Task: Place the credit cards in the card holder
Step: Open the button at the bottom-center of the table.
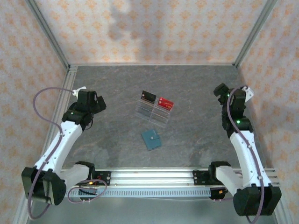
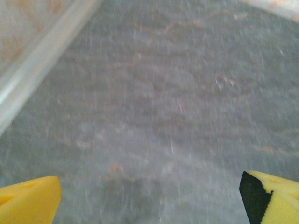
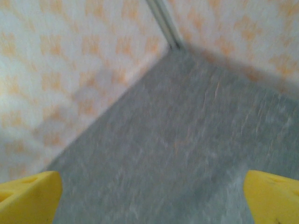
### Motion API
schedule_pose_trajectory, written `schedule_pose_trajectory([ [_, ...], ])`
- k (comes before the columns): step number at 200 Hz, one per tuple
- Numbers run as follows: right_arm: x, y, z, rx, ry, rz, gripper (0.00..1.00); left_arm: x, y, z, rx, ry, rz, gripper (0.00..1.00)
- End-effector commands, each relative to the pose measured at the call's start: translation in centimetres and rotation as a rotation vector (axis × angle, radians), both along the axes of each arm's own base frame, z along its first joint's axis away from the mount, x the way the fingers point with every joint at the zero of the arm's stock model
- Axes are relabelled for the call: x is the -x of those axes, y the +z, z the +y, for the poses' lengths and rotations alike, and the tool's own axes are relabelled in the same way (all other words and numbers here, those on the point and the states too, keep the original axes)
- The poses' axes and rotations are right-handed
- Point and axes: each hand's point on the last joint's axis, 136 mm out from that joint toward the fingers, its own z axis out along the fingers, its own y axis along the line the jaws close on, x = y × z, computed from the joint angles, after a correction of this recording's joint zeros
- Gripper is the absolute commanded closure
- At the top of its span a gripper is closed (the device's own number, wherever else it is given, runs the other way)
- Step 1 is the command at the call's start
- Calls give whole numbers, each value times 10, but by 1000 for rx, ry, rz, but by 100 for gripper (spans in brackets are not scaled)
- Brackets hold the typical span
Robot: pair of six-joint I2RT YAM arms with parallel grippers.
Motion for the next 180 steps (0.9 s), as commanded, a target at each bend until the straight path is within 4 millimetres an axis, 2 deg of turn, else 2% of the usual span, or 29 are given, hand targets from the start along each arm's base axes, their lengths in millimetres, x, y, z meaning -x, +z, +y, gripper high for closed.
schedule_pose_trajectory([
  [1,12,-27,21,-63,105,209,1,48,-30,-32,204,-40,141,0],
  [20,26,-34,21,-22,105,296,1,69,-41,-55,320,-58,169,6],
  [37,38,-36,35,42,150,320,1,85,-52,-73,364,-74,205,10],
  [73,61,-77,76,-80,286,430,1,102,-71,-122,487,-92,194,18],
  [91,74,-93,95,-84,377,493,0,100,-79,-145,503,-124,195,23],
  [117,94,-92,128,-22,542,510,5,91,-96,-180,480,-198,257,27],
  [130,102,-99,142,-10,618,539,12,84,-106,-200,490,-231,297,31],
  [143,110,-108,161,-17,697,562,20,75,-104,-219,494,-278,314,33],
  [162,115,-116,182,-25,753,556,32,63,-103,-224,434,-289,335,39],
  [180,113,-120,202,-24,790,537,47,53,-105,-237,481,-319,346,43],
])
